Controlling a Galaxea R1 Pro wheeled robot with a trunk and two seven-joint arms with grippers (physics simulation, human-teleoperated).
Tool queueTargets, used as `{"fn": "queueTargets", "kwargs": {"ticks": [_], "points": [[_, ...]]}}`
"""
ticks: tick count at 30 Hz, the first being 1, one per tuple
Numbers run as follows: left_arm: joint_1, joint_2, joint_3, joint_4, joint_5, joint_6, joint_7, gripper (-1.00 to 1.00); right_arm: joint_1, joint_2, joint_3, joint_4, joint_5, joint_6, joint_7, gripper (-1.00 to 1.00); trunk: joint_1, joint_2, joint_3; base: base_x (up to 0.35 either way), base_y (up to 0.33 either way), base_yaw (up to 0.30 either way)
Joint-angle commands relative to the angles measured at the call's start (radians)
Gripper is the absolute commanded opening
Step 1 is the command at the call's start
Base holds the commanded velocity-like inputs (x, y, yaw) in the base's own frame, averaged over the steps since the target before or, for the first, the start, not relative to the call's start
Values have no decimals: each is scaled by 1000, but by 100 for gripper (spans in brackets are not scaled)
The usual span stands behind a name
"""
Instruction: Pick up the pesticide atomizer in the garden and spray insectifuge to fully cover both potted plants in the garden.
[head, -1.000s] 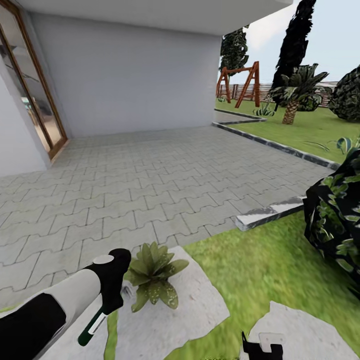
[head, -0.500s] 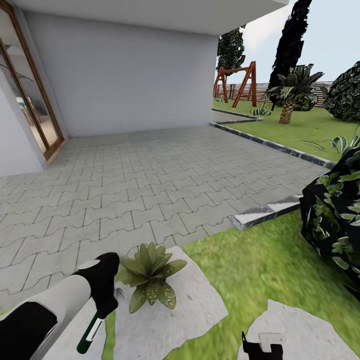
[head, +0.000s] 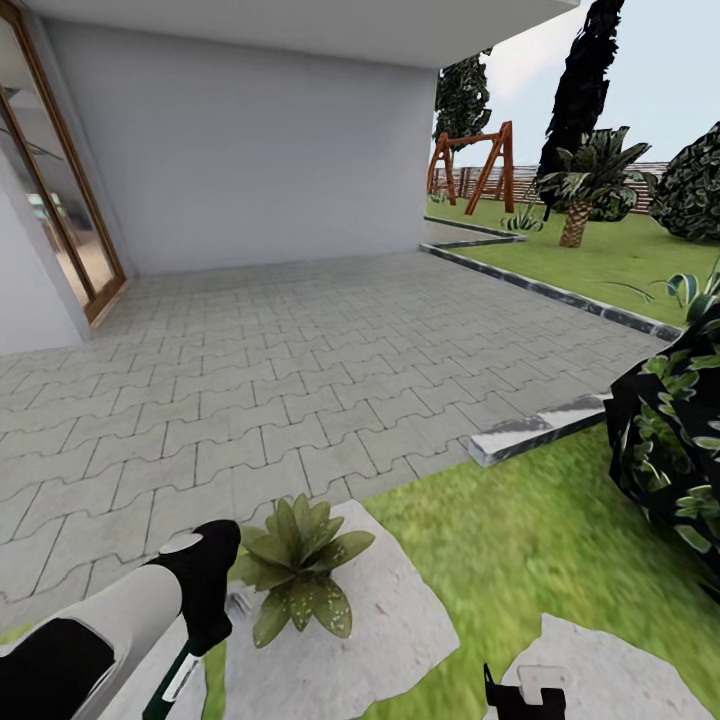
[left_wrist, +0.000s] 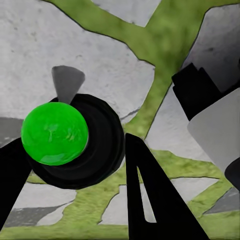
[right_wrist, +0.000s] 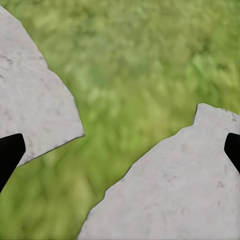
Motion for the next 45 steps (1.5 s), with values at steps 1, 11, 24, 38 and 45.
{"fn": "queueTargets", "kwargs": {"ticks": [1, 11, 24, 38, 45], "points": [[14, 1, 0, -3, -18, 6, -10, -100, -1, 0, -7, 1, 11, -3, -4, 100, 0, 0, -1, 4, 0, 0], [39, 8, 0, -6, -58, 13, -6, -100, -1, 0, -8, 1, 9, -3, -4, 100, 0, 0, -1, 0, 0, -173], [49, 0, 2, -11, -47, 10, -6, -100, -1, 0, -7, 1, 10, -3, -4, 100, 0, 0, -1, 0, 84, -4], [67, 14, 11, -66, -47, 15, -6, -100, -1, 0, -7, 1, 11, -3, -4, 100, 0, 0, -1, 0, 0, 0], [67, 34, 114, -73, -41, 6, -6, -100, -1, 0, -7, 1, 11, -3, -4, 100, 0, 0, -1, 0, 0, 0]]}}
